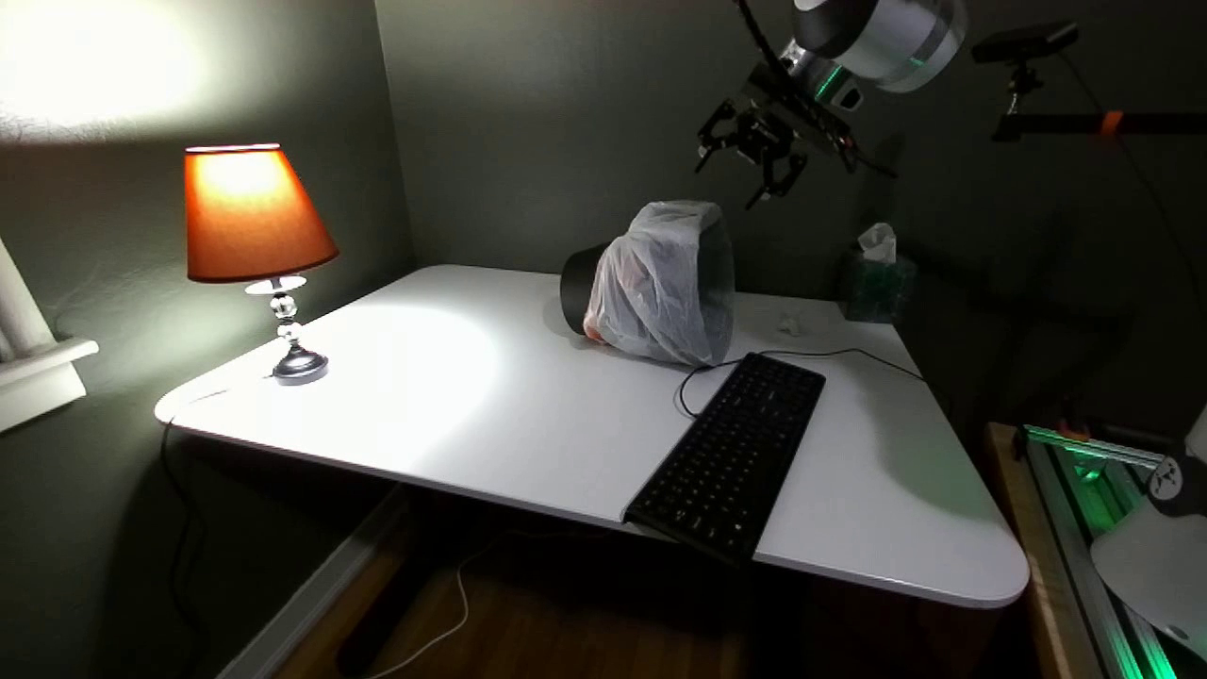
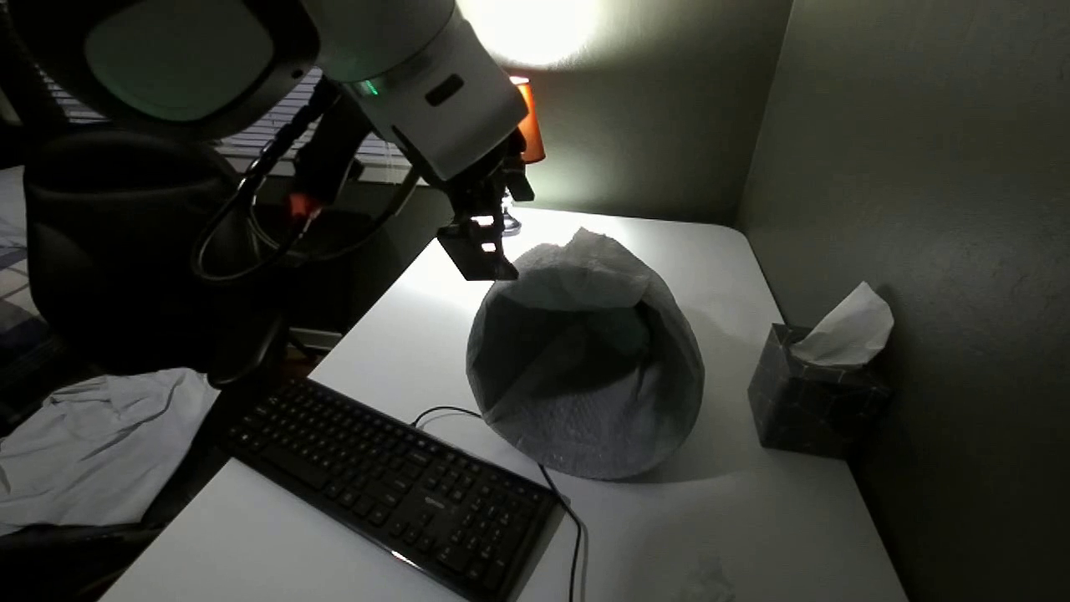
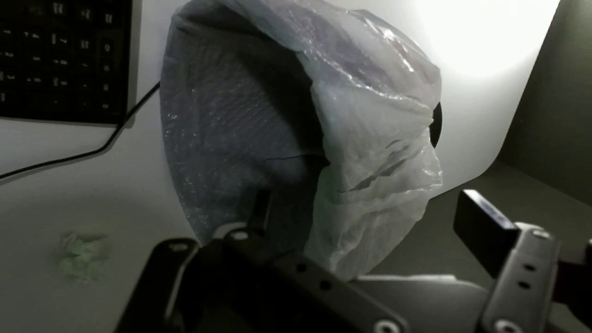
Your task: Pick up the bucket then put the white paper into it
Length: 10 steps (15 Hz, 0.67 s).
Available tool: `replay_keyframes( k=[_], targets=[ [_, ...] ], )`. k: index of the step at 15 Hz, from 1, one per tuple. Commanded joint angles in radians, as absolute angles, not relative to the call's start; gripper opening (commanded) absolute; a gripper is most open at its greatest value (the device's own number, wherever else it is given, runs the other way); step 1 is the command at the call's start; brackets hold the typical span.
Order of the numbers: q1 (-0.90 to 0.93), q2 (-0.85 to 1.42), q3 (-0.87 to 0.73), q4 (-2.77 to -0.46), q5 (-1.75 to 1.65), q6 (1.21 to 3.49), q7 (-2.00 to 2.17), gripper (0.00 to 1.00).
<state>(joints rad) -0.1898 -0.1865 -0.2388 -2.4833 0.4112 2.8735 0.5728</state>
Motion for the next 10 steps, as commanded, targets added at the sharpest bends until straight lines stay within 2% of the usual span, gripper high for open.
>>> replay_keyframes(
  k=[1,10],
  targets=[
    [-0.120,-0.135,-0.307,-2.416,0.570,2.822,0.411,1.00],
    [-0.150,-0.006,-0.347,-2.304,0.631,2.736,0.361,1.00]
  ],
)
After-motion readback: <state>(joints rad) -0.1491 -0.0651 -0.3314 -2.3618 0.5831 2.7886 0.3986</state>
